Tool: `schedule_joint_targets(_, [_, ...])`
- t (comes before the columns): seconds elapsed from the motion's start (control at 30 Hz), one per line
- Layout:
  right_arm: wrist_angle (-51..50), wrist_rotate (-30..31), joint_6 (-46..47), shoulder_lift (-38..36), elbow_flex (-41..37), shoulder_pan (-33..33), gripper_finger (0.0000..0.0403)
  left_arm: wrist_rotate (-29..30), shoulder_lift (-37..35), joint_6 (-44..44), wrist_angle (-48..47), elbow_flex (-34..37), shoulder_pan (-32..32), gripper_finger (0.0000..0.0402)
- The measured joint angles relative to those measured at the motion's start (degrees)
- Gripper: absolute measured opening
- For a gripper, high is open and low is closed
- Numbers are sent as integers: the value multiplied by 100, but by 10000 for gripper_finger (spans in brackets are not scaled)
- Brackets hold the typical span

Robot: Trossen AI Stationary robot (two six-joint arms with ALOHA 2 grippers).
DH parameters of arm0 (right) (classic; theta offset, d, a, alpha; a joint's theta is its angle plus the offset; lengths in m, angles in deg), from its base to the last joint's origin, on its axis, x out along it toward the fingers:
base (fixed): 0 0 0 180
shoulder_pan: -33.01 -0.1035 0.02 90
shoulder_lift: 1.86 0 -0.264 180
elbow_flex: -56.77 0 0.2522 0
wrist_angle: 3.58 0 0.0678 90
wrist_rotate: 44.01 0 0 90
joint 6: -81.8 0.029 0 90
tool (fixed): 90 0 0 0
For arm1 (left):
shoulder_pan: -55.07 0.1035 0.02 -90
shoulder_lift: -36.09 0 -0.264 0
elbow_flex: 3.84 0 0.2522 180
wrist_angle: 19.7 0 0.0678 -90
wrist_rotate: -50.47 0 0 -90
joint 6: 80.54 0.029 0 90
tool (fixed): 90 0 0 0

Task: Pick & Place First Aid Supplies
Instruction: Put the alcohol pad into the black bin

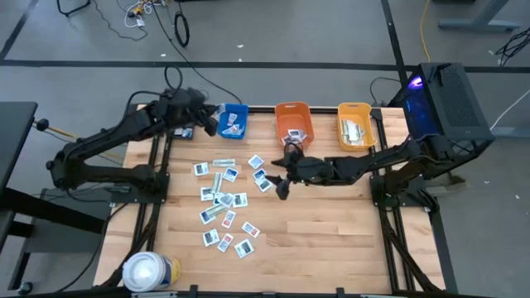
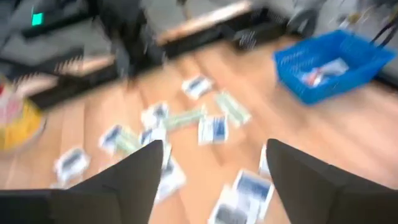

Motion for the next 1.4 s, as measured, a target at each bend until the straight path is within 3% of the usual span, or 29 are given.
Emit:
schedule_joint_targets(0.27, [-1225,-541,-46,-496,0,39,175,-265,0,-186,-790,0,721,0])
schedule_joint_targets(0.57, [-2751,-1003,-601,-1732,0,431,13,99,43,-811,-1545,-2,1164,0])
schedule_joint_targets(0.77, [-2961,-1108,-851,-2279,0,806,19,607,44,-1261,-1842,-2,1148,0])
schedule_joint_targets(0.93, [-3042,-1123,-1023,-2472,0,1023,4,1527,-43,-1513,-2129,-2,734,0])
schedule_joint_targets(1.27, [-3059,-1624,-1028,-2487,0,1141,3,1853,-764,-1526,-2451,27,161,0])
schedule_joint_targets(1.4, [-3049,-1624,-885,-2487,0,1141,2,1731,-1373,-1533,-1948,609,-26,0])
